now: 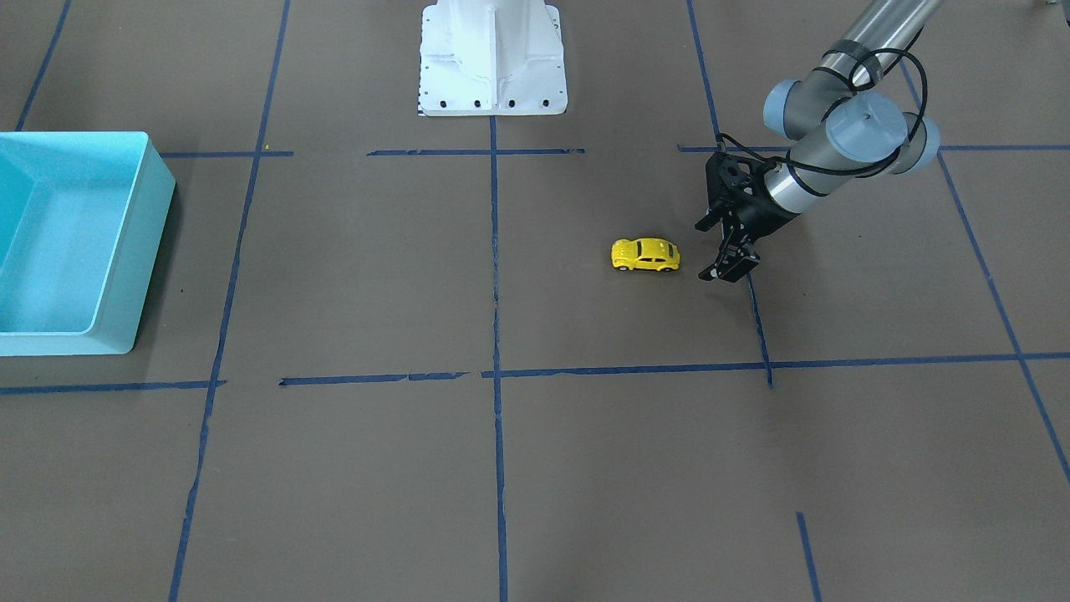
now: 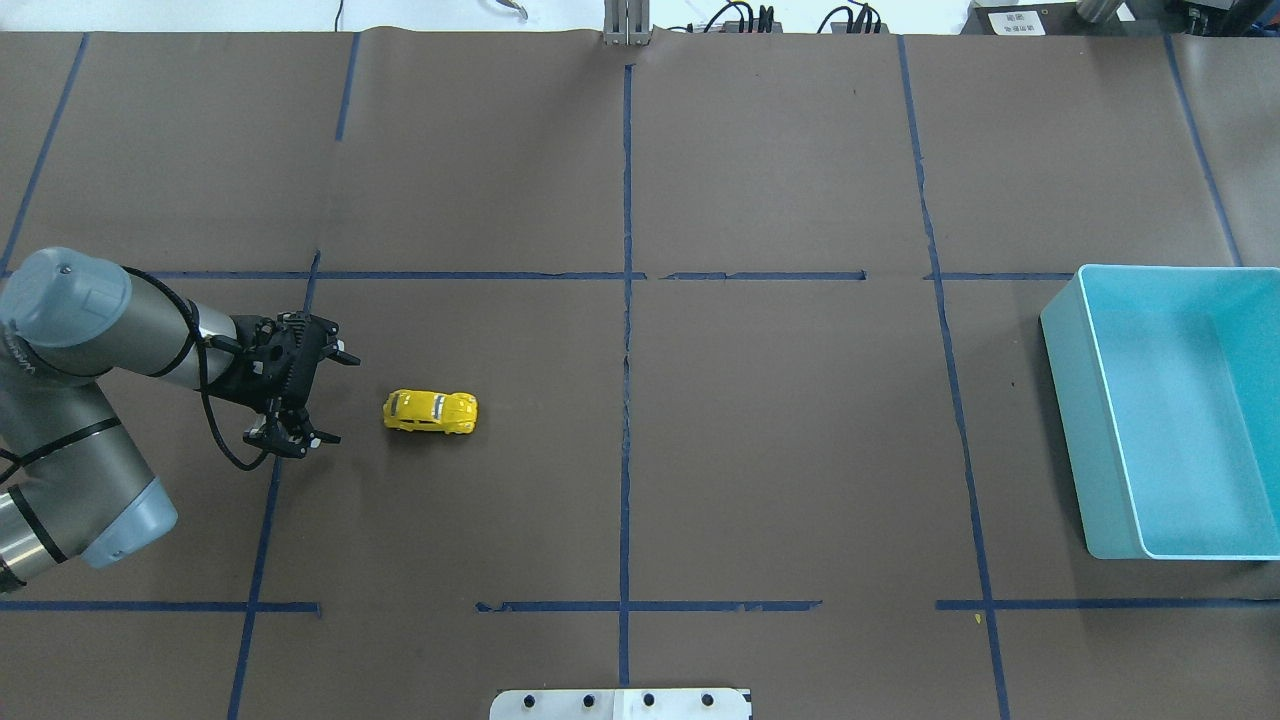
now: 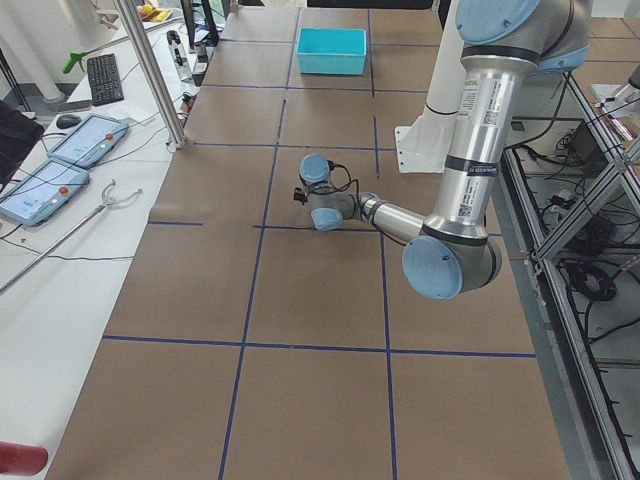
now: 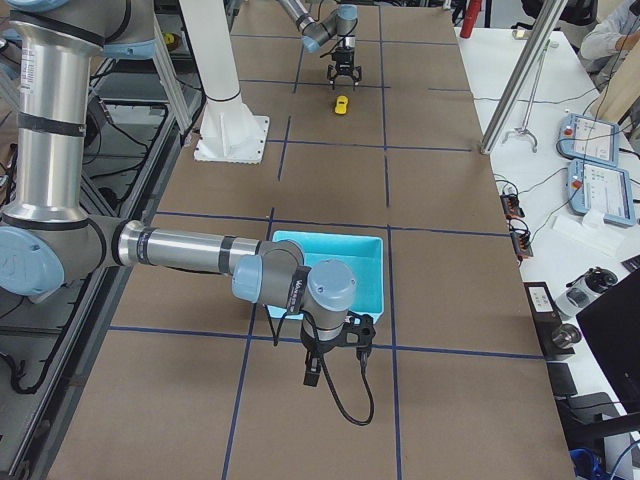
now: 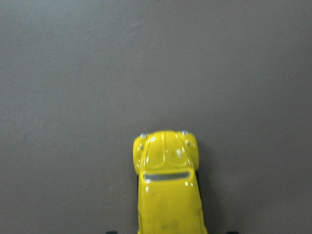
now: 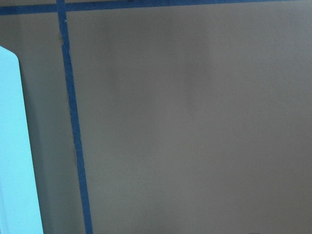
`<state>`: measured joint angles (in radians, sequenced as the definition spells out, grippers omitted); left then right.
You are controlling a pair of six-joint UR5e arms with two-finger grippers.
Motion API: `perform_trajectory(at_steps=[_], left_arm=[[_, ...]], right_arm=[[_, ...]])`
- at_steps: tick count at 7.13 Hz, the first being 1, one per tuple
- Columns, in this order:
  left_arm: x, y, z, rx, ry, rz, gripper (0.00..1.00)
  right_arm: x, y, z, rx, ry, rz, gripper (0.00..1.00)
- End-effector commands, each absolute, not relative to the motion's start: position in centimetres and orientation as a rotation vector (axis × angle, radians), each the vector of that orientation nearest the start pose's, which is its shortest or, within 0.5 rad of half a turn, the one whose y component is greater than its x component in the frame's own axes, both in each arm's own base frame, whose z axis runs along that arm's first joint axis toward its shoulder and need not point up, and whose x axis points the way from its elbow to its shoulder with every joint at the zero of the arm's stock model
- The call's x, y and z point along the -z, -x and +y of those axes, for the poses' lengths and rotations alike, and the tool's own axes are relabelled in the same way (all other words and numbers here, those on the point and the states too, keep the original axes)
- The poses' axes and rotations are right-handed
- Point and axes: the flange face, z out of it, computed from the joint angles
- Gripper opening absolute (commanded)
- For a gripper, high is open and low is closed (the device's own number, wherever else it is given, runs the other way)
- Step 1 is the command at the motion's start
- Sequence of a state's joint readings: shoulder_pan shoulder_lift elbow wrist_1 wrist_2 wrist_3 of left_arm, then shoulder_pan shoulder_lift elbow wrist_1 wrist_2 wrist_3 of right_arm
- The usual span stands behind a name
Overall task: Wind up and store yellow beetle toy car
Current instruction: 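Lift the left gripper off the car, releasing it to roll forward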
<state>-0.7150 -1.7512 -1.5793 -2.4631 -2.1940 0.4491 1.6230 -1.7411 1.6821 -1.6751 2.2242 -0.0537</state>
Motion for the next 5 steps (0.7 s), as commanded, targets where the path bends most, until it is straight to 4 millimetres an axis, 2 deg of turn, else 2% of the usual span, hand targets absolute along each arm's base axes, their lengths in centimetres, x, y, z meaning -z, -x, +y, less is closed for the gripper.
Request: perform_trajectory(at_steps=[1,3,5], left_arm=[[-46.4,-37.0,-44.4,-1.449,-0.999,0.851,1.00],[-46.3,-34.6,-45.6,-1.420,-0.983,0.880,1.00],[-44.9,-33.0,-46.4,-1.263,-0.911,0.926,1.00]], right_arm=[[-69.9,-9.4,-40.1,-0.052,0.124,-0.659,1.00],[-69.8,-9.4,-40.1,-0.052,0.122,-0.658,1.00],[-69.8,-9.4,-40.1,-0.052,0.122,-0.659,1.00]])
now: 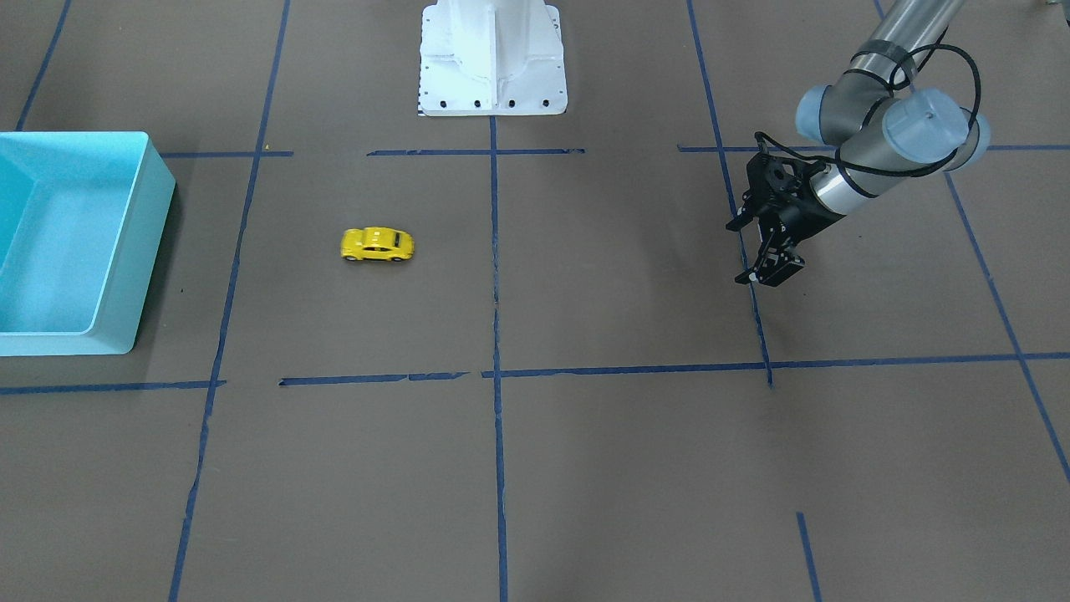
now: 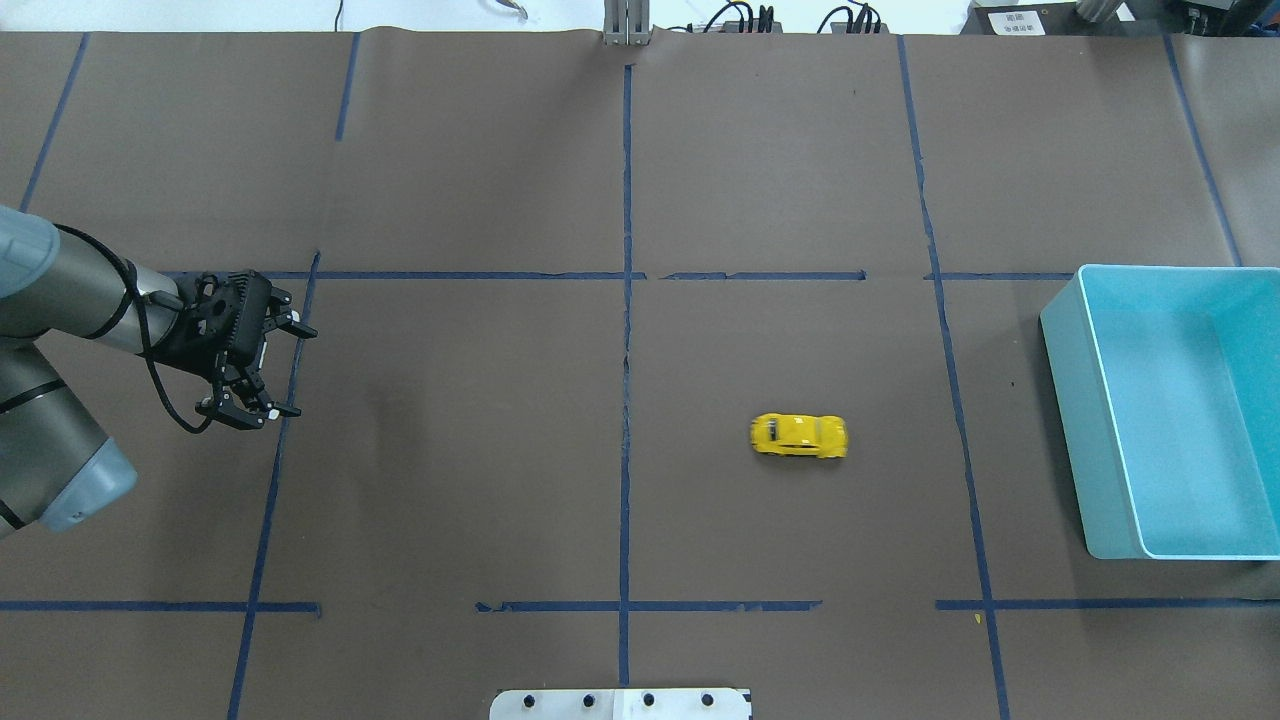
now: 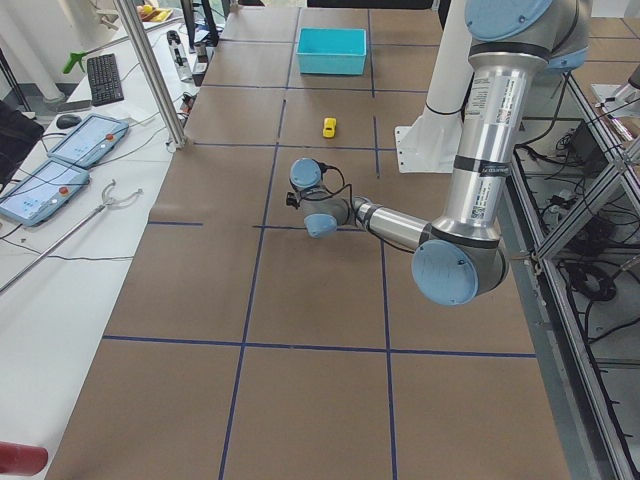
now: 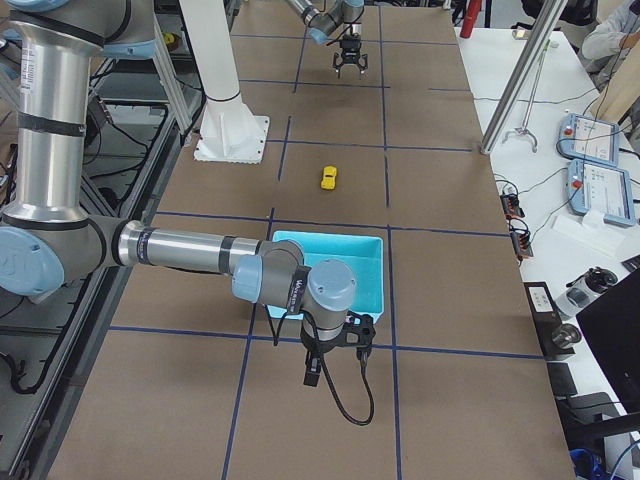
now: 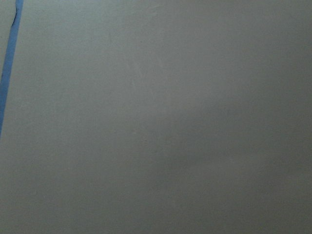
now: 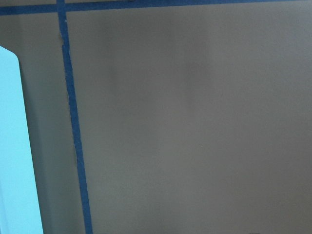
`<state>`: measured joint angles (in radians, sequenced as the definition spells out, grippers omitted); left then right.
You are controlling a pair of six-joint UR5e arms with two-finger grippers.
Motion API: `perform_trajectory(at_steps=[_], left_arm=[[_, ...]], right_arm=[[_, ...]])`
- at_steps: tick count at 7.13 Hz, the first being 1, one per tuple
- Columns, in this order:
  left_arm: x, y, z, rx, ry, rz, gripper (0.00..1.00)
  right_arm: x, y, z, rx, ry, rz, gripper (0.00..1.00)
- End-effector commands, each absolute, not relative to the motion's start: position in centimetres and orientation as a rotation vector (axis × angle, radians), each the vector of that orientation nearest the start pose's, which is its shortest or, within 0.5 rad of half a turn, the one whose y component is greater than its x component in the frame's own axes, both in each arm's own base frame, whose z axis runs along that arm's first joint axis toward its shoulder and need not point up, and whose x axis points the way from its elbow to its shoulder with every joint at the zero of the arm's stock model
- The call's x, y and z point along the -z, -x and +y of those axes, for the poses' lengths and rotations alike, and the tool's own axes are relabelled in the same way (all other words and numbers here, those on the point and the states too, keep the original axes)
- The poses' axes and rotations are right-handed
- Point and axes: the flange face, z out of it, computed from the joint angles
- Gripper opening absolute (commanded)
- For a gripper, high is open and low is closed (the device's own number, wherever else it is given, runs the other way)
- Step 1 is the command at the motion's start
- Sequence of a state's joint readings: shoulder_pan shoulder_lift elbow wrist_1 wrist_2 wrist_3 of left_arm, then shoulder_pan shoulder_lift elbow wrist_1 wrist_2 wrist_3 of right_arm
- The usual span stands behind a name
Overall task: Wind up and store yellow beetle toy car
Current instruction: 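Retract the left arm away while the car rolls to the bin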
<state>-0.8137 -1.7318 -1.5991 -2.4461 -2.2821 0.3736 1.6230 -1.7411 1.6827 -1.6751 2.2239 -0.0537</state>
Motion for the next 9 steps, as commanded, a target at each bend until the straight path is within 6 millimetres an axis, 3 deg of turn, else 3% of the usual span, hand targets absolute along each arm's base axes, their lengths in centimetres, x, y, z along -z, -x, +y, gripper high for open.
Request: perform_trajectory(at_steps=[1,3,6,7,9], left_arm=[[-43.7,-31.3,-47.5,-1.148,-0.828,0.929,1.00],[-41.8,-29.0,-48.1,-1.054,-0.619,0.879,0.99],[-41.1,-24.5,-49.3,-0.884,-0.345,0.706,0.99],[-40.9,-22.9,-50.2,-0.749,-0.277,0.656,0.99],[-41.5,-14.9,-52.9,-0.388,-0.236,0.639,0.99]], right_arm=[[-69.8,-9.4,-40.1,-0.052,0.122,-0.659,1.00],[-69.8,-9.4,-40.1,-0.052,0.122,-0.659,1.00],[-69.2,-9.5,-41.2,-0.053,0.110,-0.648,1.00],[-68.7,-9.5,-41.8,-0.049,0.102,-0.643,1.00],[-66.7,-8.6,-42.3,-0.047,0.069,-0.754,1.00]])
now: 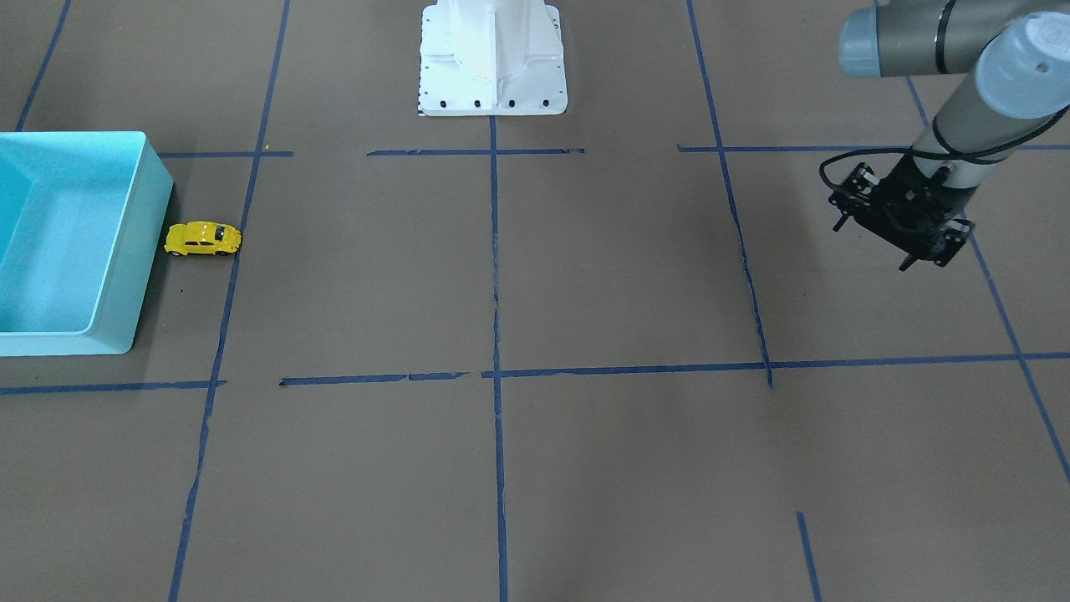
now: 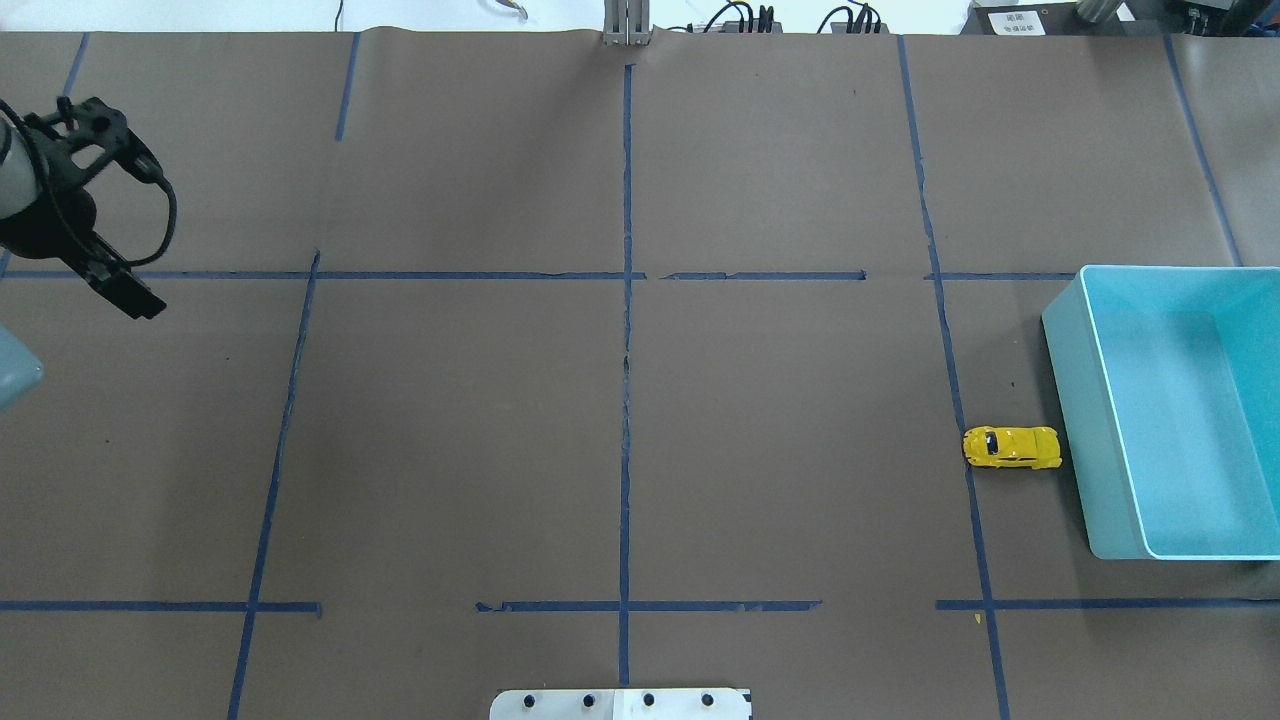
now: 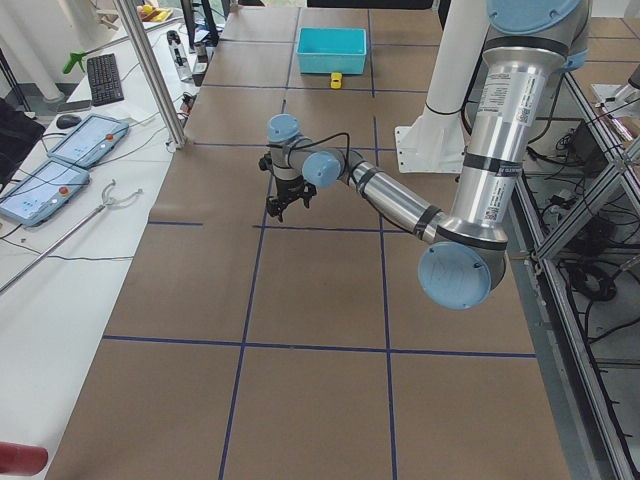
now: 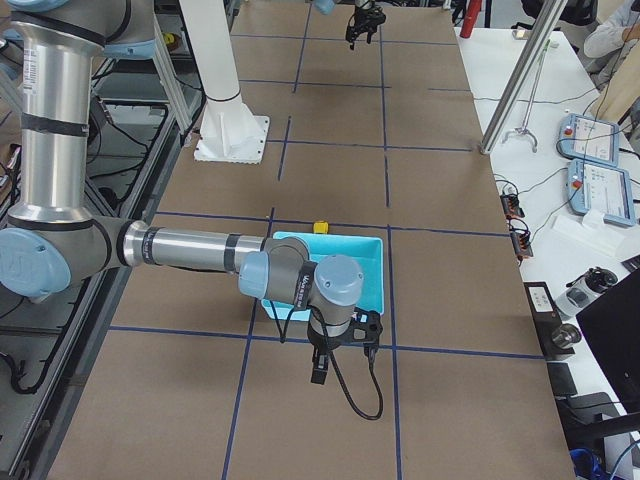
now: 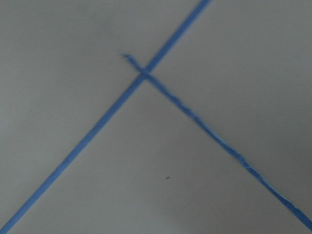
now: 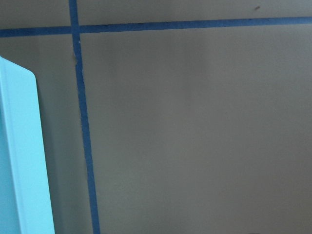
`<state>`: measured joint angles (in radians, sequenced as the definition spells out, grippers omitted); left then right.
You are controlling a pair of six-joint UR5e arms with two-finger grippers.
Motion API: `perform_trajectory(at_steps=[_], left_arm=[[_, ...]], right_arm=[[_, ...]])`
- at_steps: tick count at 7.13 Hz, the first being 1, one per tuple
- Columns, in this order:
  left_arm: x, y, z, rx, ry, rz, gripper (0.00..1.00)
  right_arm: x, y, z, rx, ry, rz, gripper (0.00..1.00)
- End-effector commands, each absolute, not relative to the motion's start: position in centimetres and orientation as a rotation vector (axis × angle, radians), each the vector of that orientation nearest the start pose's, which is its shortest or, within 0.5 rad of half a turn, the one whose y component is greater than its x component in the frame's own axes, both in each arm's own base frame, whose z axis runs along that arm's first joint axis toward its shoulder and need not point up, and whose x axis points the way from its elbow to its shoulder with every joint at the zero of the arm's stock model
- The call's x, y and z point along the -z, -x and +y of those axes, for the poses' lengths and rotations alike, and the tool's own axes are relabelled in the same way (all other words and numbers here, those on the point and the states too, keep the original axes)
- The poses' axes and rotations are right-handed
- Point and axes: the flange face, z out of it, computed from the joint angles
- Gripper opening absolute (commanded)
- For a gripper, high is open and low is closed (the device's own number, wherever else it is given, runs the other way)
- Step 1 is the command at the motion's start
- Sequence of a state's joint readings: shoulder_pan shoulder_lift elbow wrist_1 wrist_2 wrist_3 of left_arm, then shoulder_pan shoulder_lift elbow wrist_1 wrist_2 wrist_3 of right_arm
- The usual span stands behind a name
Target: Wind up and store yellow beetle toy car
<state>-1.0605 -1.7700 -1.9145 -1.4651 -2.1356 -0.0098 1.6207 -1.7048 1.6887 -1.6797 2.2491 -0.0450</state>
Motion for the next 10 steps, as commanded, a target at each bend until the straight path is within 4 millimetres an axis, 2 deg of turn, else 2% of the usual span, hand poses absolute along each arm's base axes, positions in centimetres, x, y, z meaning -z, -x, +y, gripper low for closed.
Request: perform_trajectory(at_steps=[1,2,3,4,5,6,7,8,9,10], left_arm=[[-41.7,-11.7,-53.6,-0.212,-0.193,0.635,0.99],[-39.8,-9.0,-52.6,-0.069,-0.132,0.624,0.99],[-39.1,-7.4,-51.4,0.023,-0.059,0.605,0.99],[-40.6,-2.3,-51.5,0.125,-0.042,0.597,0.99],[-43.5,1.6,-50.0,0.191,-0.019,0.587,0.99],[-47.5,4.9,-48.2,0.104,-0.012,0.572,0.99],[-50.2,7.3,-48.2,0.058,-0.002,0.567,0.99],[-54.8,9.8,-48.5,0.013,0.036,0.606,0.99],[-58.0,11.0,-48.7,-0.002,0.038,0.629,0.99],[-62.9,12.2,-47.0,0.033,0.031,0.667,0.99]], right_arm=[[-64.9,-8.5,-42.6,-0.034,0.038,-0.783,1.00],[-64.4,-8.6,-42.2,-0.047,0.026,-0.853,1.00],[-62.9,-9.8,-42.2,-0.076,-0.015,-0.926,1.00],[-60.2,-9.7,-42.3,-0.056,-0.064,-0.955,1.00],[-57.0,-9.0,-42.6,-0.009,-0.116,-0.951,1.00],[-54.6,-7.3,-43.1,0.053,-0.148,-0.952,1.00],[-52.8,-6.1,-43.2,0.089,-0.168,-0.994,1.00],[-50.8,-4.6,-43.7,0.129,-0.178,-1.102,1.00],[-47.5,-2.2,-46.0,0.216,-0.211,-1.134,1.00],[-43.5,0.2,-47.4,0.315,-0.266,-1.128,1.00]])
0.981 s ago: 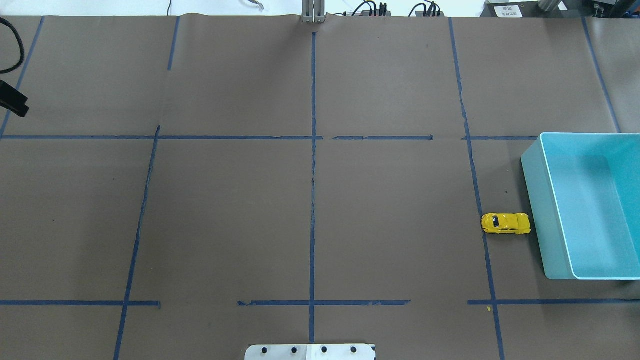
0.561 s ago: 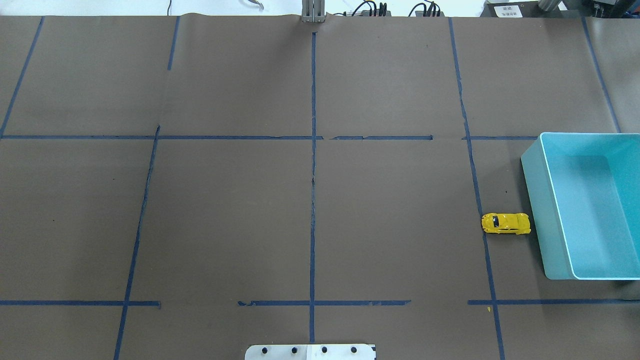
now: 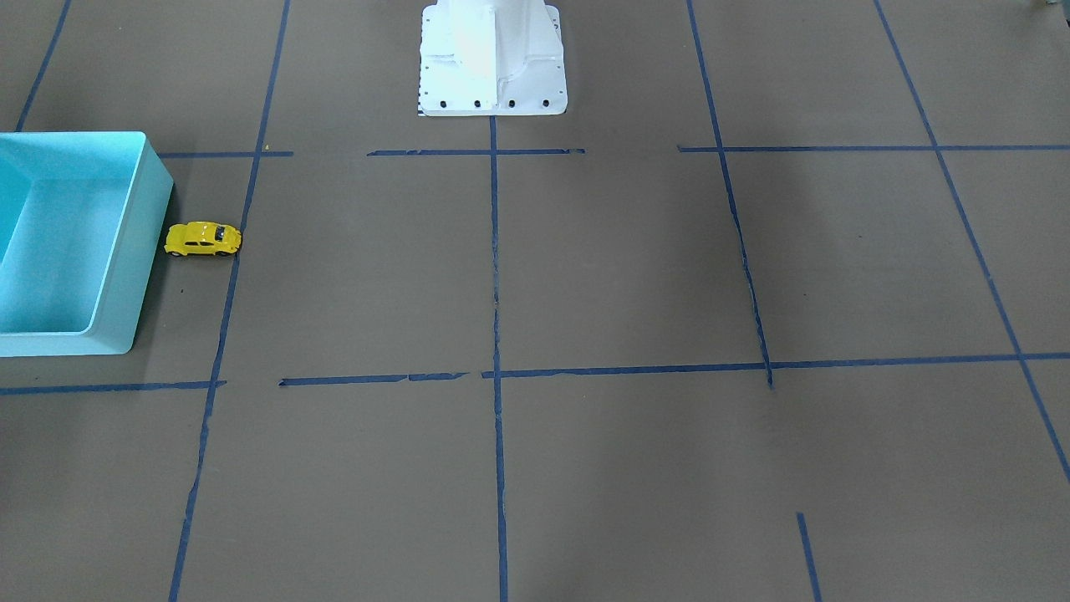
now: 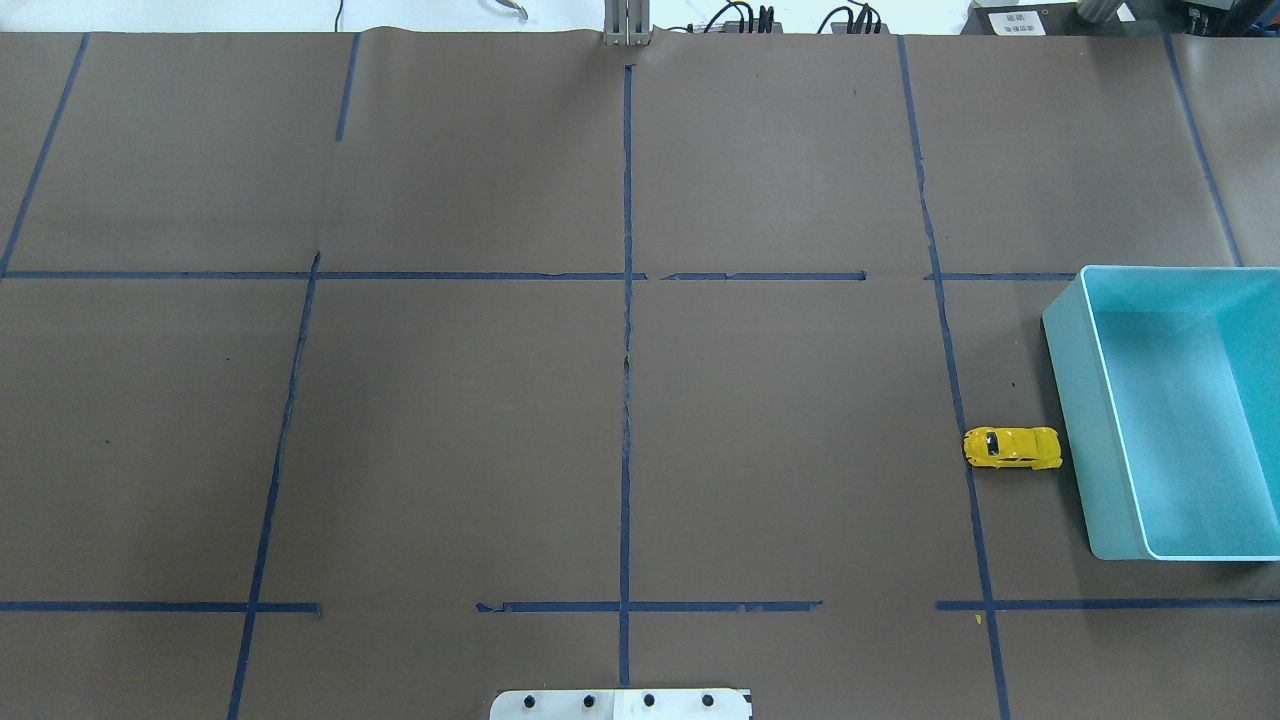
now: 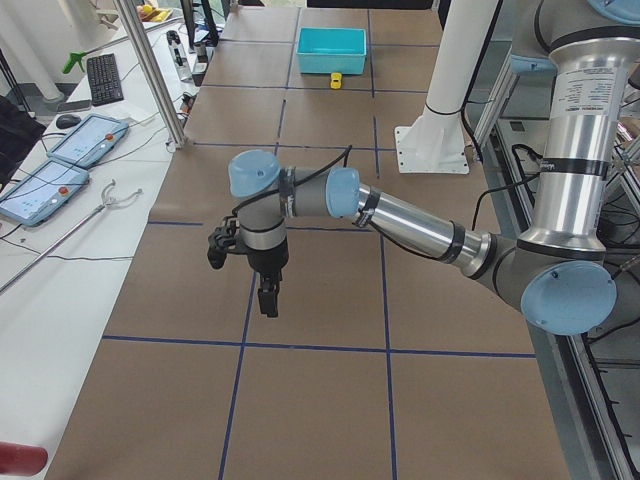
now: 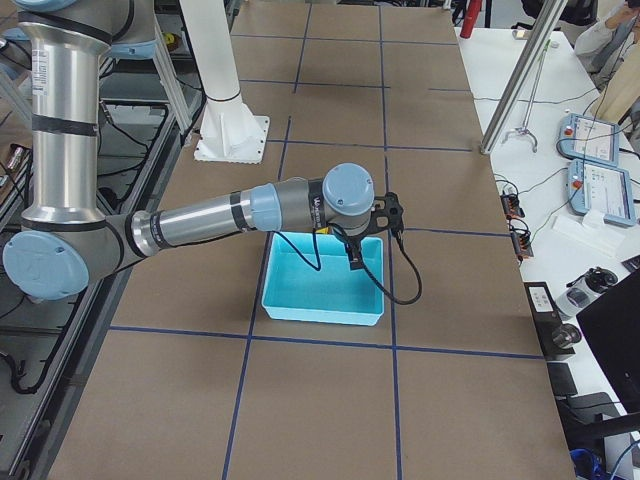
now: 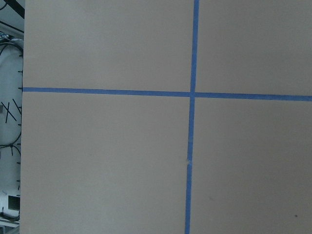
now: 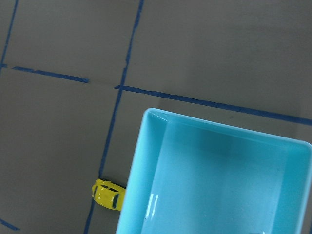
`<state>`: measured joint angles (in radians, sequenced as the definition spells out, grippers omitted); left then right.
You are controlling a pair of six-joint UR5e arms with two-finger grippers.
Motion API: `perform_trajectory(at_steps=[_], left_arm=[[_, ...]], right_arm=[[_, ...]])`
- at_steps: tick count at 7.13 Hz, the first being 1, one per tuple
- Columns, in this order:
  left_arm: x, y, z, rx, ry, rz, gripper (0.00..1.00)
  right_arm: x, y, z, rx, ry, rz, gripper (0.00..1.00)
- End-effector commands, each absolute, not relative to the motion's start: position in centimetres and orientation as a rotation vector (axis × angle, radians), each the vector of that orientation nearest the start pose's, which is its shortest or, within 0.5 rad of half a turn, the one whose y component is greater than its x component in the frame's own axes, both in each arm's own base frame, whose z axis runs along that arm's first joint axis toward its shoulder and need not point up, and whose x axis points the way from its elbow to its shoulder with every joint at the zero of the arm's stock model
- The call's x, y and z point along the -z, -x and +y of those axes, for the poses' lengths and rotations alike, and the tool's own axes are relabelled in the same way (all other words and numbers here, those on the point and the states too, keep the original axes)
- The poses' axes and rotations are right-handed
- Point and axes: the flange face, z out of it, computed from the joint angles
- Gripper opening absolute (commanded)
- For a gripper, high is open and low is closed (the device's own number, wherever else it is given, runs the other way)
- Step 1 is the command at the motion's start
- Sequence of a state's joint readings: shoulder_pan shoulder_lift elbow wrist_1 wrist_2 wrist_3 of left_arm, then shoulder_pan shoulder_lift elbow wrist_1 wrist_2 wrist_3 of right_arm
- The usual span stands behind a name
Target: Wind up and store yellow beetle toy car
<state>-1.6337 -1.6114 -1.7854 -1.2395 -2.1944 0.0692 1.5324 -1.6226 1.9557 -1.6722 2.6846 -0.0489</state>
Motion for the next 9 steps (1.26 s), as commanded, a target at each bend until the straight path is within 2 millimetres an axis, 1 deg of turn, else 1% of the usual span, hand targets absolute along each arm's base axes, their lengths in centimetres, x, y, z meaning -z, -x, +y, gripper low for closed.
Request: perform_trajectory(at_steps=[1,2,3,4,5,6,7,8,9], left_arm=[[-66.1,11.7,-44.5,0.015,-0.024,0.676,0.99],[-66.9,11.7,-43.8,0.007,-0.059,0.674,0.99],[-67.2,11.6,-43.5,0.012,-0.050,0.675,0.99],[-67.5,11.6,-43.5,0.014,-0.045,0.675,0.99],[-67.9,11.6,-43.6,0.017,-0.036,0.676,0.99],[-67.6,11.6,-43.7,0.016,-0.042,0.677,0.99],[-67.0,11.0,-43.8,0.024,-0.047,0.754,0.99],[-66.1,10.4,-44.0,0.096,-0.028,0.831,0.99],[-65.4,9.7,-44.6,0.126,-0.012,0.830,0.99]], right_arm=[[-42.6,3.4,-47.1,0.387,-0.245,-1.140,1.00],[-41.8,4.9,-47.1,0.432,-0.254,-1.154,1.00],[-41.0,5.9,-47.3,0.466,-0.271,-1.155,1.00],[-39.1,9.1,-48.1,0.545,-0.288,-1.138,1.00],[-37.8,11.2,-48.8,0.596,-0.327,-1.062,1.00],[-37.6,12.4,-48.6,0.631,-0.351,-1.053,1.00],[-37.2,14.8,-48.2,0.687,-0.413,-0.986,1.00],[-37.7,16.9,-47.6,0.734,-0.471,-0.908,0.99],[-38.5,18.4,-46.9,0.764,-0.494,-0.860,0.99]])
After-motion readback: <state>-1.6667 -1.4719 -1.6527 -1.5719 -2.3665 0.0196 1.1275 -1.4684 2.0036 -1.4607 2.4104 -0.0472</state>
